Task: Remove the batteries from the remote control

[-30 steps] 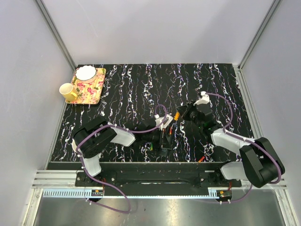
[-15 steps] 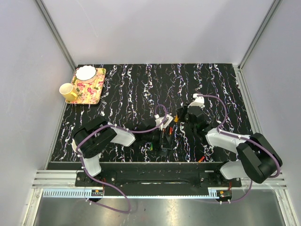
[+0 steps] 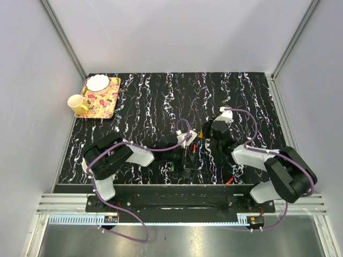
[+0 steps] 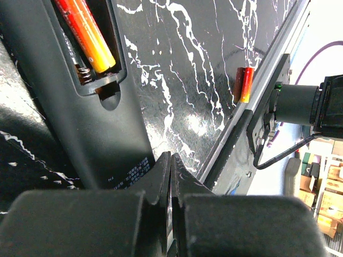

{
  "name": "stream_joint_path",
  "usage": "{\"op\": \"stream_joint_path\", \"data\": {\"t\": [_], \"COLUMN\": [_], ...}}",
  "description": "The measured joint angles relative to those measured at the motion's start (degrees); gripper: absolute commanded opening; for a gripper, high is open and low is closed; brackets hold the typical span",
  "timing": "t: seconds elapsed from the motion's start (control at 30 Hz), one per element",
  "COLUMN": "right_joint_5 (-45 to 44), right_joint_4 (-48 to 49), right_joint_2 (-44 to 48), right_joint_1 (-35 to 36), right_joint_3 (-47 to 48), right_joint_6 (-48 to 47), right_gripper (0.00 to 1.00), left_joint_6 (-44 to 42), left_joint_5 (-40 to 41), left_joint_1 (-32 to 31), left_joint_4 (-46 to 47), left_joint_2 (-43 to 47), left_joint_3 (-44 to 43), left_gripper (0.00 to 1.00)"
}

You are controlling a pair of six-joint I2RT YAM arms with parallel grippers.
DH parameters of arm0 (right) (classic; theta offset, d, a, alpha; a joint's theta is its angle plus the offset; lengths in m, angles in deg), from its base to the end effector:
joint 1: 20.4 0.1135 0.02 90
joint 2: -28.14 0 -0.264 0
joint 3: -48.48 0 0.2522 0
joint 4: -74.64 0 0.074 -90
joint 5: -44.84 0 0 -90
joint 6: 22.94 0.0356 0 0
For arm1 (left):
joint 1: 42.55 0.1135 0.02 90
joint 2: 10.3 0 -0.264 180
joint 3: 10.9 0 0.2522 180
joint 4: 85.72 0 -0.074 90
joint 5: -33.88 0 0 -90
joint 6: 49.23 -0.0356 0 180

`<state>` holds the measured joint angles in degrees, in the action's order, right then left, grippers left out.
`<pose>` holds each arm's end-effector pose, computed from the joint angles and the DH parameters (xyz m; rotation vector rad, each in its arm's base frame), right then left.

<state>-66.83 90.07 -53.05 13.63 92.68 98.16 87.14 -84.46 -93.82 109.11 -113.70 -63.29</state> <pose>0.2399 0.1461 0.1833 0.2011 1.9288 0.3938 0.1901 -0.2640 0.1121 0.4303 2.5036 -1.3814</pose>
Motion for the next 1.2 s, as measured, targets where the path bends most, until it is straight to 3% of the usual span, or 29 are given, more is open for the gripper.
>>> {"op": "stream_joint_path", "data": {"t": [0.5,1.2], "right_joint_5": [4.2,7.0], "right_joint_4": [3.1,-2.3], "right_joint_2": [-2.6,-0.4], "right_joint_1": [-0.2,-0.3], "right_joint_3": [-1.7,-0.1], "right_joint_6": [11.0,8.5], "right_gripper": [0.0,0.0], "left_joint_6": [0.0,0.0], "left_joint_5": [0.0,0.0], "left_joint_1": [0.1,0.2], "left_joint_4": [0.0,0.2], "left_joint_2": [0.0,0.0], "left_joint_3": [0.0,0.1], "left_gripper": [0.0,0.0]}}
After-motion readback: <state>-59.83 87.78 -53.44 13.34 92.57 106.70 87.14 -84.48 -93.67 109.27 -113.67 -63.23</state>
